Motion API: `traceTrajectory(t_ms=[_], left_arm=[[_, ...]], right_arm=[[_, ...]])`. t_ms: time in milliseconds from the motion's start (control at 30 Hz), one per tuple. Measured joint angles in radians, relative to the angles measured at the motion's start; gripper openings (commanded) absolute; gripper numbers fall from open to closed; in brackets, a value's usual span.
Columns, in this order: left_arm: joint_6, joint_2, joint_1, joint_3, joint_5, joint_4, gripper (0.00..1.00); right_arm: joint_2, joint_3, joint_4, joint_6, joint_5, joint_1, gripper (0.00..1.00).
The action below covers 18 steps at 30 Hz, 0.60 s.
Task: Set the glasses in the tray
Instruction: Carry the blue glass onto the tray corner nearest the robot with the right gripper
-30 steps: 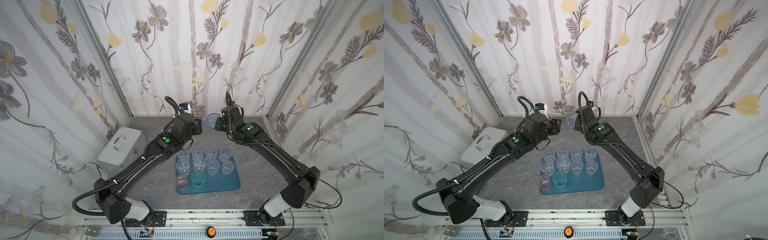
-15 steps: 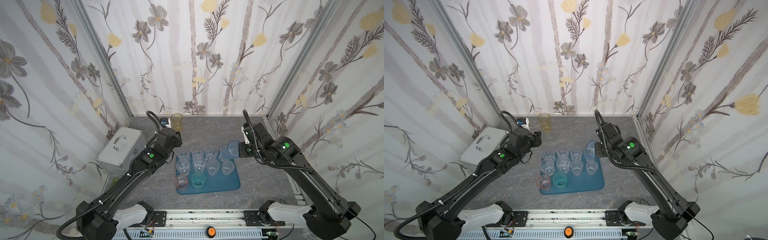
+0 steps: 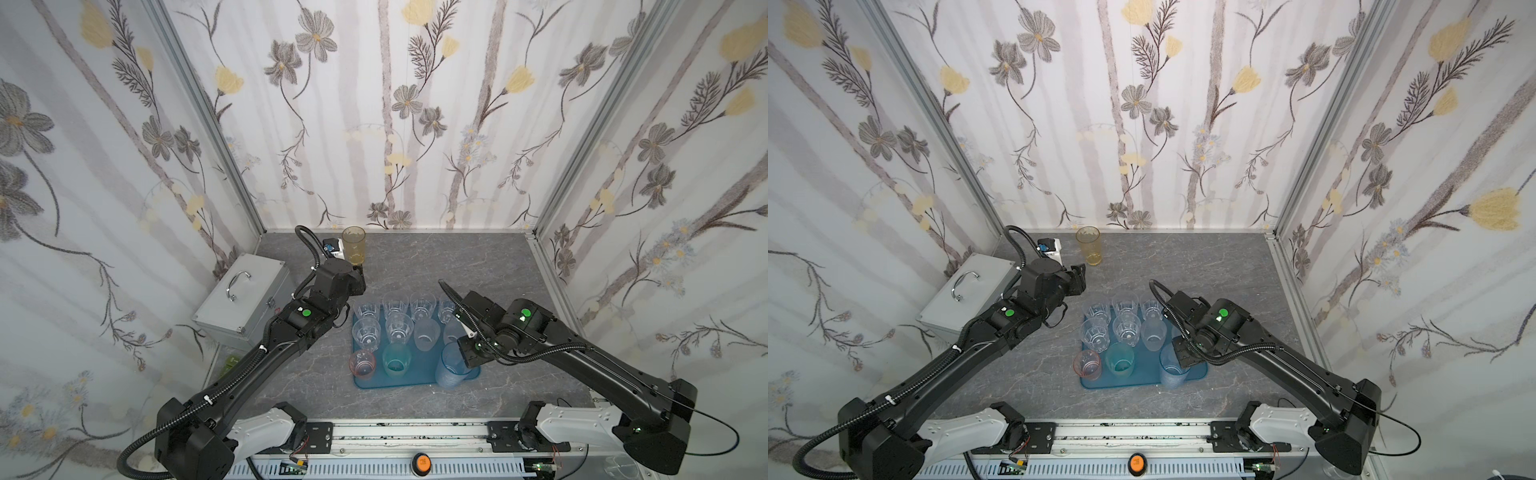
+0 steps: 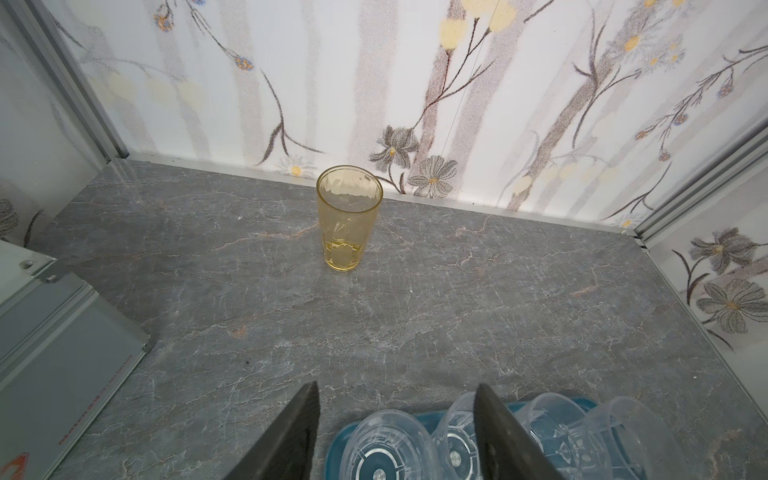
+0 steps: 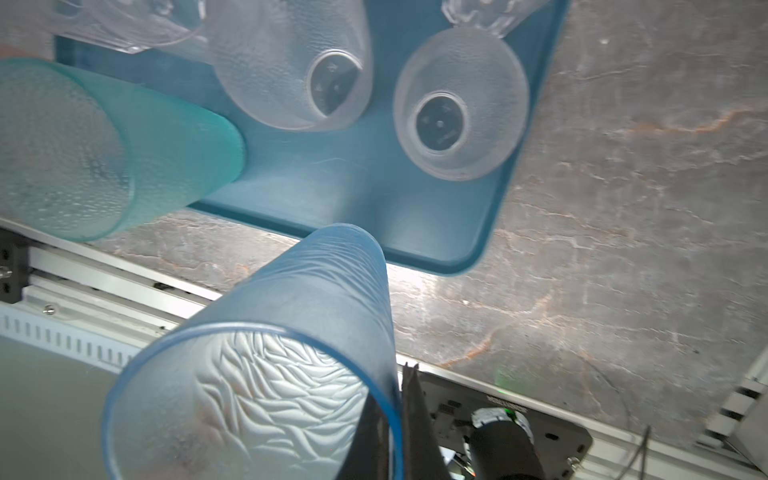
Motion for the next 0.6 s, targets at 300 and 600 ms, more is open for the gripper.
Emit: traceTrajectory(t_ms=[300,600], left_arm=[[0.003,-0.017,0.003,-0.033,0.006,0.016,0.62],[0.002,0.006,0.007,-0.037,0.015,0.034,0.62]], right_arm=[[0.174,0.011,0.175,0.010,0.009,0.052,0.00],[0.194,0.005,0.195,0.001,0.077,0.055,0.00]])
